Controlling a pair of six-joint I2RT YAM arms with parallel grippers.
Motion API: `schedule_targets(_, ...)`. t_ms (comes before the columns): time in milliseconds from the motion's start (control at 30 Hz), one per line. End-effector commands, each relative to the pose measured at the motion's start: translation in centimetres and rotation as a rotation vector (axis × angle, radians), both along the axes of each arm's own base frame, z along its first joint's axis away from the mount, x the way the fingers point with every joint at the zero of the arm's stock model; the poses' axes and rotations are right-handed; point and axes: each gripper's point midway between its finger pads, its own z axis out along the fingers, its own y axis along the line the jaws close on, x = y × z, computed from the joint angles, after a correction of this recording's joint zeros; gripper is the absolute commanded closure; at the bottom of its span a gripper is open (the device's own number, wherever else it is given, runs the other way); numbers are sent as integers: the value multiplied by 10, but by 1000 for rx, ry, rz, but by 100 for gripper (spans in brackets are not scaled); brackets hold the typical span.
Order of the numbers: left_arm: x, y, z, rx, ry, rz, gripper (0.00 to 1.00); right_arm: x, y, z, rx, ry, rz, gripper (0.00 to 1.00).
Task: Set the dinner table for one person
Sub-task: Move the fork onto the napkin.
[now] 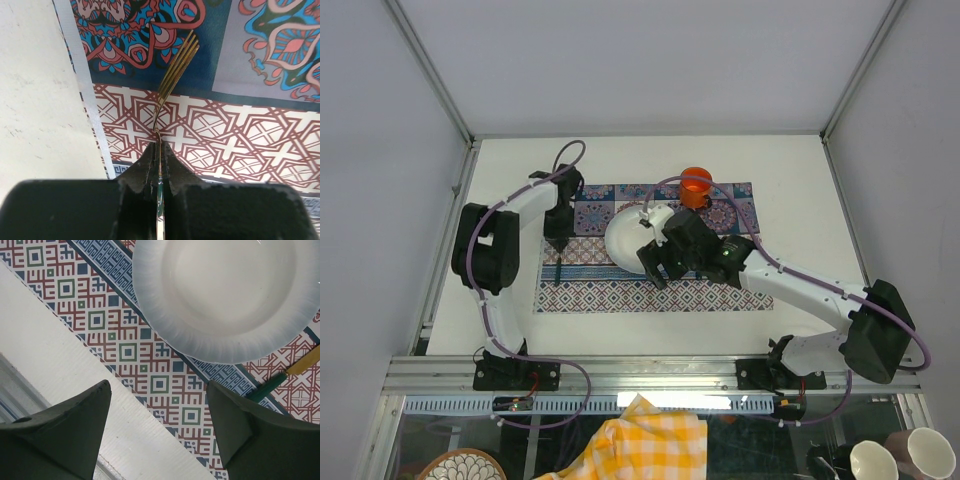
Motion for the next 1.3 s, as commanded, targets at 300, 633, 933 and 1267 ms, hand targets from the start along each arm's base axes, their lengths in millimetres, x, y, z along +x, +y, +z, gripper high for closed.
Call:
schedule_targets(300, 24, -30, 49, -136, -137, 139, 100, 13, 11, 19, 78, -21, -68, 20)
schedule_targets(633, 29, -64, 58, -227, -162, 129, 100, 14, 10, 18, 74, -22, -76, 20)
schedule_targets(933, 32, -82, 53, -273, -161, 132, 100, 13, 9, 18, 75, -22, -76, 20)
schedule_targets(1267, 34, -81, 47, -251, -168, 118, 100, 13, 9, 18, 73, -22, -74, 20)
